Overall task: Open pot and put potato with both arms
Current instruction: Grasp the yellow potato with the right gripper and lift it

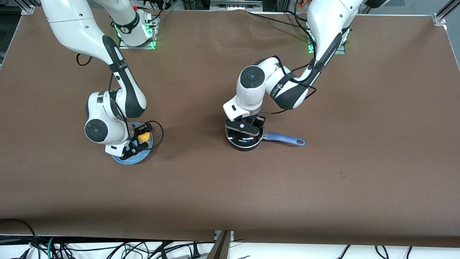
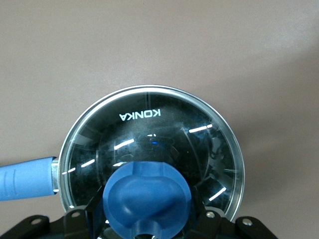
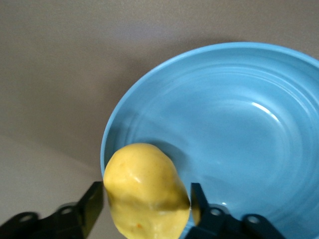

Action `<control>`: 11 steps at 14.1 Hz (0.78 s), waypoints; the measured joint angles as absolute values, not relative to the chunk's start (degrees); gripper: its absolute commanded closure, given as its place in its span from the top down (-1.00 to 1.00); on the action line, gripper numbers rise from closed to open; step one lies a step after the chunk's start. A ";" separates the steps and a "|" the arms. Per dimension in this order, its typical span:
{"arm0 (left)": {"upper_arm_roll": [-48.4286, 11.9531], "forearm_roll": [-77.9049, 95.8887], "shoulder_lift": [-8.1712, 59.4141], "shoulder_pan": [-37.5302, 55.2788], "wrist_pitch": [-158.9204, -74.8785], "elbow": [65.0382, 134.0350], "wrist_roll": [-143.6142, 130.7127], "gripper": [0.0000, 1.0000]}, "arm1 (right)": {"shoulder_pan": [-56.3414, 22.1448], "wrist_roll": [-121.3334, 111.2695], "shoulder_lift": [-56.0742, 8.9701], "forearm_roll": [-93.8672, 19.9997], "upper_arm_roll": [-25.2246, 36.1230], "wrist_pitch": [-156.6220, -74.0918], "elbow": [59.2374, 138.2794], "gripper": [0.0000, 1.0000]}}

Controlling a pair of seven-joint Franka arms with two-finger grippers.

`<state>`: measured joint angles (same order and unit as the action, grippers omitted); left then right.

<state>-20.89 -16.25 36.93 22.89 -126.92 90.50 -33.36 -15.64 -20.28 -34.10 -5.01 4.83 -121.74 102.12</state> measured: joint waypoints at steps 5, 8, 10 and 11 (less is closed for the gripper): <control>-20.93 -16.25 36.90 22.88 -127.02 90.50 -33.31 0.93 | -14.66 -20.26 -33.88 -7.59 4.88 -121.67 102.12 -0.18; -20.93 -17.05 36.89 22.76 -127.40 90.44 -33.28 0.93 | -14.24 -20.26 -33.65 -9.36 5.04 -120.35 101.33 -0.19; -20.92 -18.01 36.89 22.64 -127.91 90.42 -33.28 0.87 | -13.78 -20.26 -33.30 -11.30 5.21 -116.77 99.04 -0.18; -20.92 -18.37 36.89 22.62 -128.45 90.42 -33.28 0.84 | -13.51 -20.21 -33.16 -12.46 5.23 -114.47 97.33 -0.18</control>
